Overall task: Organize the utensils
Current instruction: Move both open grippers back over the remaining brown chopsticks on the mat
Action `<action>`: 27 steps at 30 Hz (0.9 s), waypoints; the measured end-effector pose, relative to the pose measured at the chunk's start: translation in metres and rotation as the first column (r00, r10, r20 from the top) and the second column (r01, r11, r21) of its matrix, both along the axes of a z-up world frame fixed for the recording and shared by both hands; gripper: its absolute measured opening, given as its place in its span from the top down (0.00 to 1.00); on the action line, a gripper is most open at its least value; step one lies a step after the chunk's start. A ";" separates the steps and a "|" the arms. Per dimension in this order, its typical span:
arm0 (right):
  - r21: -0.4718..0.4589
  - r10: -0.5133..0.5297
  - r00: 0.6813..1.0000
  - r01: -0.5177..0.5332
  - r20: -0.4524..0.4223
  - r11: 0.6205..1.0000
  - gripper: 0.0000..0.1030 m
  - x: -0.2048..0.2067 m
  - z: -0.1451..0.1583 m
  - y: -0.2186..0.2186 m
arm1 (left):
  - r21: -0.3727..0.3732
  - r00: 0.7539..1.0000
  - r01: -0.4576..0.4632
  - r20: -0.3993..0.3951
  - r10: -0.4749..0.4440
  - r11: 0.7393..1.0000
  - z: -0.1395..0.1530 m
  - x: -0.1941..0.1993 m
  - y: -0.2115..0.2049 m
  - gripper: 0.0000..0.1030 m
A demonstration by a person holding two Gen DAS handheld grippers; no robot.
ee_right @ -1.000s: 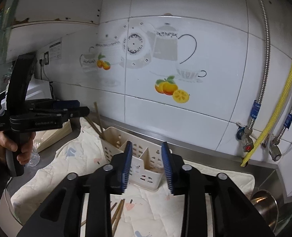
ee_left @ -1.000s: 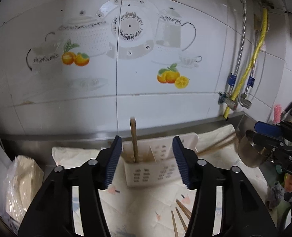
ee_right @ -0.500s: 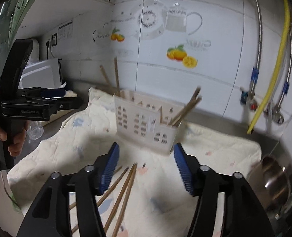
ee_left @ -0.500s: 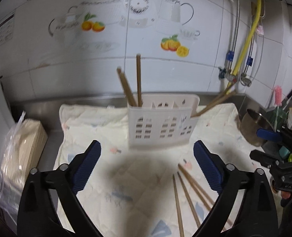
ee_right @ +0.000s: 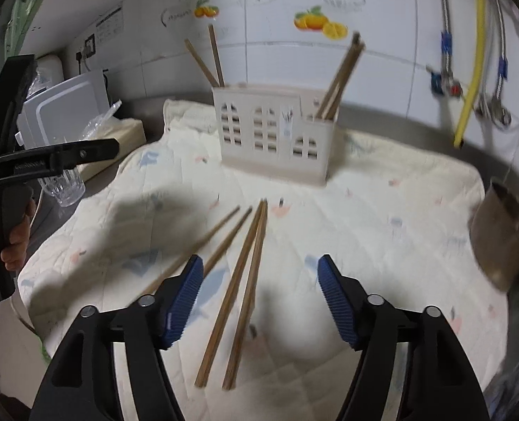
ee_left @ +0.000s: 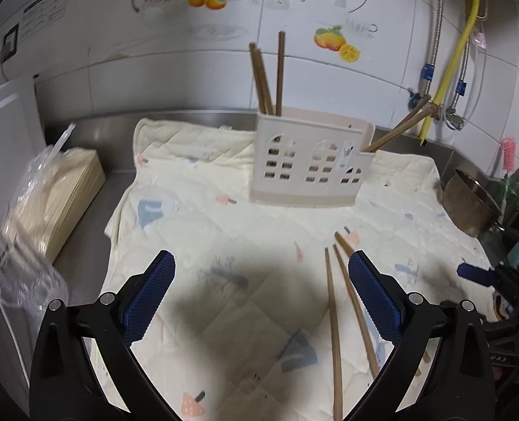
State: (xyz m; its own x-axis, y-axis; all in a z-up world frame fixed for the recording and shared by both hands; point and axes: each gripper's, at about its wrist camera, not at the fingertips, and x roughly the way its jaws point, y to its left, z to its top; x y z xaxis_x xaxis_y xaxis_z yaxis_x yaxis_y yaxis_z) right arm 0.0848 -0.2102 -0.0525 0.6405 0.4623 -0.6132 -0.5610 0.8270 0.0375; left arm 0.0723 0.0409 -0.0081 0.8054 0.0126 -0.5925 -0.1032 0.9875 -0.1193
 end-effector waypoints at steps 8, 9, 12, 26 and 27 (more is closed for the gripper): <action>0.006 -0.021 0.996 0.021 -0.085 1.000 0.25 -0.009 -0.026 -0.004 | -0.003 0.997 -0.026 -0.066 0.026 1.000 -0.026 -0.013 0.000 0.05; 0.002 -0.023 0.996 0.023 -0.091 1.000 0.23 -0.009 -0.028 -0.003 | -0.001 0.997 -0.029 -0.073 0.029 1.000 -0.028 -0.014 0.001 0.05; -0.003 -0.031 0.994 0.031 -0.101 1.000 0.18 -0.010 -0.033 -0.003 | 0.000 0.994 -0.045 -0.099 0.045 0.999 -0.037 -0.018 0.005 0.05; 0.008 -0.056 0.991 0.058 -0.125 0.998 0.17 -0.007 -0.038 -0.006 | 0.021 0.985 -0.082 -0.152 0.084 0.996 -0.053 -0.027 0.014 0.05; 0.010 -0.059 0.990 0.060 -0.129 0.998 0.17 -0.007 -0.039 -0.007 | 0.024 0.984 -0.081 -0.156 0.084 0.996 -0.054 -0.027 0.013 0.05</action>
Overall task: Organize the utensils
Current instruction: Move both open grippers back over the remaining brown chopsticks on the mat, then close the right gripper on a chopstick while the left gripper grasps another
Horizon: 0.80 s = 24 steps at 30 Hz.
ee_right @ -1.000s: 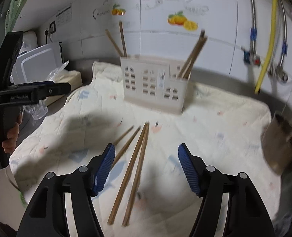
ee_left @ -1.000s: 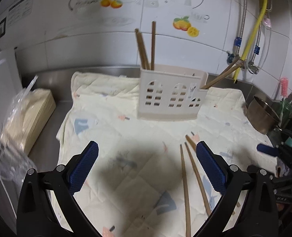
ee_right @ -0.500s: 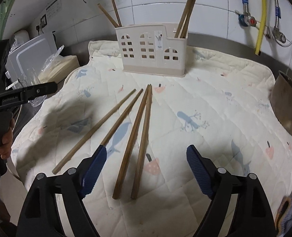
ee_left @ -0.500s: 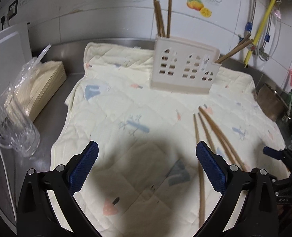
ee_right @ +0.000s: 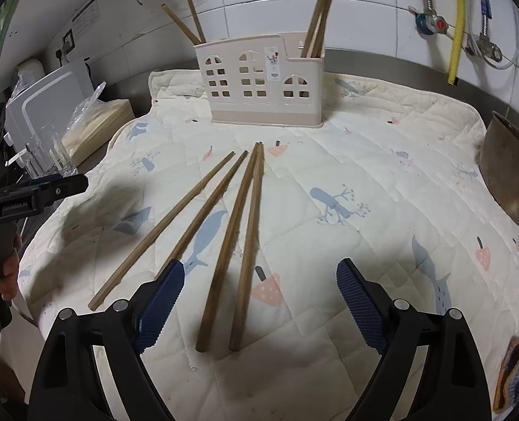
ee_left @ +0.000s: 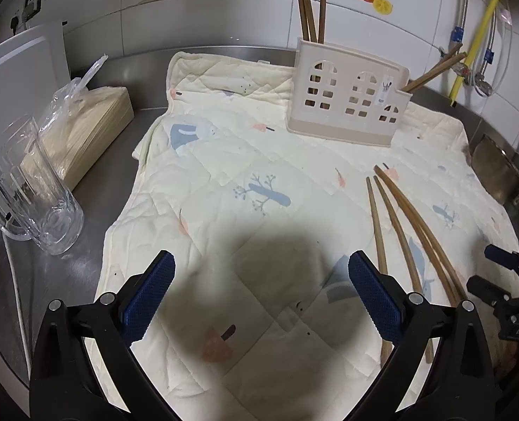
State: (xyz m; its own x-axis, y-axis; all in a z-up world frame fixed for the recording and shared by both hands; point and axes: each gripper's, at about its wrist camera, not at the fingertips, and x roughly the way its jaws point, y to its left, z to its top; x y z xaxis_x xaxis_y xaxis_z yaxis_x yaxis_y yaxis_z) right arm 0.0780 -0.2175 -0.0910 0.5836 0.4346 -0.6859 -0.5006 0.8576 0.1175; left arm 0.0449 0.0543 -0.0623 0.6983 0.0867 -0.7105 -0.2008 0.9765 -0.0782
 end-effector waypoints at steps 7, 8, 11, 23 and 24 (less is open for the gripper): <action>0.004 -0.019 0.999 0.020 -0.027 1.000 0.25 0.004 -0.006 -0.005 | 0.008 1.000 -0.006 -0.020 0.006 1.000 -0.006 -0.002 0.000 0.05; 0.002 -0.019 0.999 0.019 -0.029 1.000 0.27 0.004 -0.007 -0.004 | 0.009 1.000 -0.006 -0.024 0.006 1.000 -0.007 -0.002 0.000 0.05; -0.006 -0.010 0.999 0.010 -0.031 1.000 0.36 0.004 -0.009 -0.001 | 0.011 0.999 -0.006 -0.032 0.006 1.000 -0.010 -0.003 -0.001 0.05; -0.012 0.043 0.998 -0.044 -0.055 0.999 0.75 0.000 -0.016 0.014 | 0.017 0.999 0.001 -0.050 0.000 1.000 -0.016 -0.007 -0.004 0.05; -0.013 0.047 0.997 -0.047 -0.055 0.999 0.78 0.000 -0.017 0.015 | 0.016 0.999 0.003 -0.051 -0.002 1.000 -0.017 -0.007 -0.005 0.05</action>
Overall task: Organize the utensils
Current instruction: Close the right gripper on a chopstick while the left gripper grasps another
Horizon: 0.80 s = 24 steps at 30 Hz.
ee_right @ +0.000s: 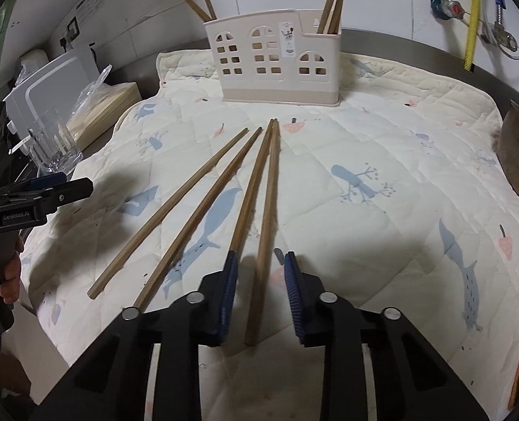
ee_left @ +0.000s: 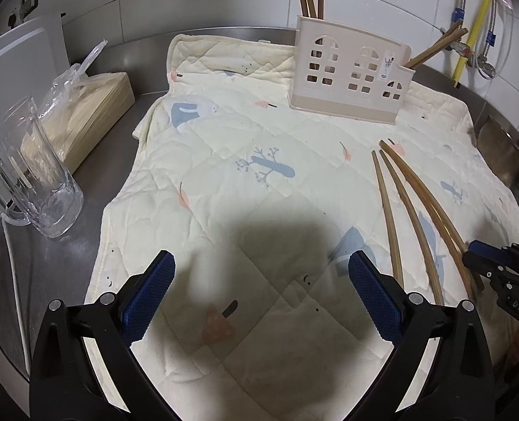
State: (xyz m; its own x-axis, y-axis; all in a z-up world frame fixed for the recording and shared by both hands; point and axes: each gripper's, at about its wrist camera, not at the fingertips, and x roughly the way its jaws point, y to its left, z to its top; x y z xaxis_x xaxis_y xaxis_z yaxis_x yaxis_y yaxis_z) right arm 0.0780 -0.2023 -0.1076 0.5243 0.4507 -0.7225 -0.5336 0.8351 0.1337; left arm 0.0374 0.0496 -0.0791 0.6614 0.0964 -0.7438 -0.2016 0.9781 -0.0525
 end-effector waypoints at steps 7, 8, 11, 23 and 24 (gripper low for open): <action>-0.023 -0.004 1.000 0.004 0.000 1.000 0.86 0.000 -0.005 0.005 | 0.000 0.999 0.053 0.008 -0.053 0.999 -0.001 -0.005 -0.015 0.05; -0.025 -0.005 1.000 0.005 0.001 1.000 0.86 0.000 -0.005 0.005 | 0.001 0.997 0.070 0.015 -0.070 0.998 -0.001 -0.006 -0.020 0.05; -0.027 -0.009 1.000 0.009 0.004 1.000 0.87 -0.001 -0.006 0.005 | -0.004 0.993 0.115 0.019 -0.115 0.993 -0.003 -0.009 -0.033 0.05; -0.015 -0.027 1.000 0.027 0.014 1.000 0.93 -0.002 -0.005 -0.003 | -0.077 0.973 0.229 0.026 -0.228 0.970 -0.014 -0.013 -0.071 0.24; -0.014 -0.029 0.999 0.029 0.017 0.999 0.93 -0.002 -0.004 -0.004 | -0.086 0.972 0.234 0.026 -0.233 0.968 -0.015 -0.012 -0.072 0.26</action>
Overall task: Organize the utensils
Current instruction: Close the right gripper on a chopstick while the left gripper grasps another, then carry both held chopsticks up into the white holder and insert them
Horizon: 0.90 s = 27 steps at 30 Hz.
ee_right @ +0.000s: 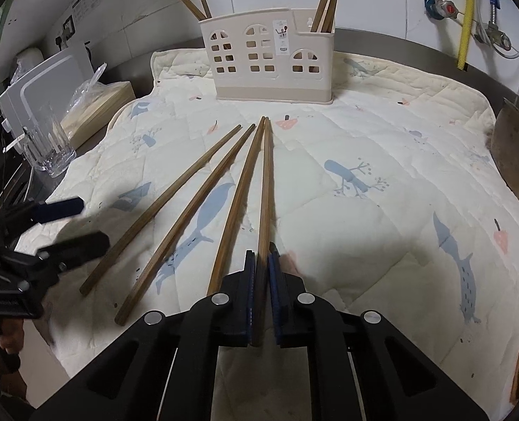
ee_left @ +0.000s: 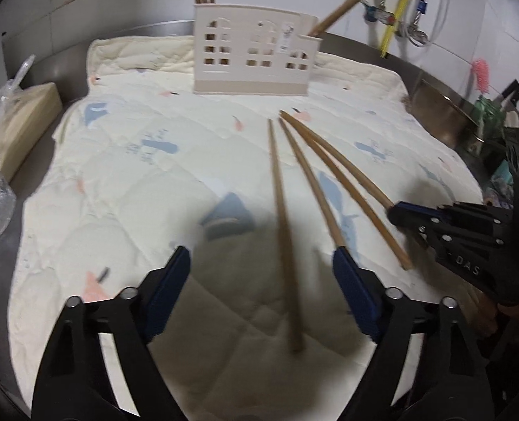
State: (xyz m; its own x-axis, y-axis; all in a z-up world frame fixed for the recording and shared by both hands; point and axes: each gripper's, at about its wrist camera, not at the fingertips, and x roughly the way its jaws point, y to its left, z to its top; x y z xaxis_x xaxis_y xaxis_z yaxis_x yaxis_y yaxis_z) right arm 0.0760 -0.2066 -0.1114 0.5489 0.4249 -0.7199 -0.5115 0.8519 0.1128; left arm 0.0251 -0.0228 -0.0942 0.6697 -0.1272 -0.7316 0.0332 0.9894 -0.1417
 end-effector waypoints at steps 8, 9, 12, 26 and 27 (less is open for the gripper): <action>0.009 -0.017 1.000 0.017 0.008 1.000 0.94 -0.001 0.003 -0.011 | -0.056 0.998 0.044 -0.036 -0.046 0.997 -0.013 0.009 -0.009 0.71; 0.011 -0.018 1.000 0.018 0.009 1.000 0.94 -0.001 0.003 -0.012 | -0.053 0.998 0.043 -0.036 -0.045 0.998 -0.013 0.009 -0.009 0.71; 0.013 -0.017 1.000 0.017 0.013 1.000 0.94 -0.001 0.005 -0.012 | -0.046 0.998 0.042 -0.037 -0.044 0.998 -0.014 0.011 -0.009 0.78; 0.012 -0.005 0.991 0.003 0.130 1.000 0.94 -0.007 0.045 -0.017 | 0.073 0.999 0.049 0.010 -0.050 0.996 0.015 0.015 -0.010 0.94; 0.014 -0.003 0.990 0.001 0.140 1.000 0.94 -0.007 0.049 -0.017 | 0.072 0.998 0.051 0.024 -0.053 0.996 0.021 0.016 -0.008 0.94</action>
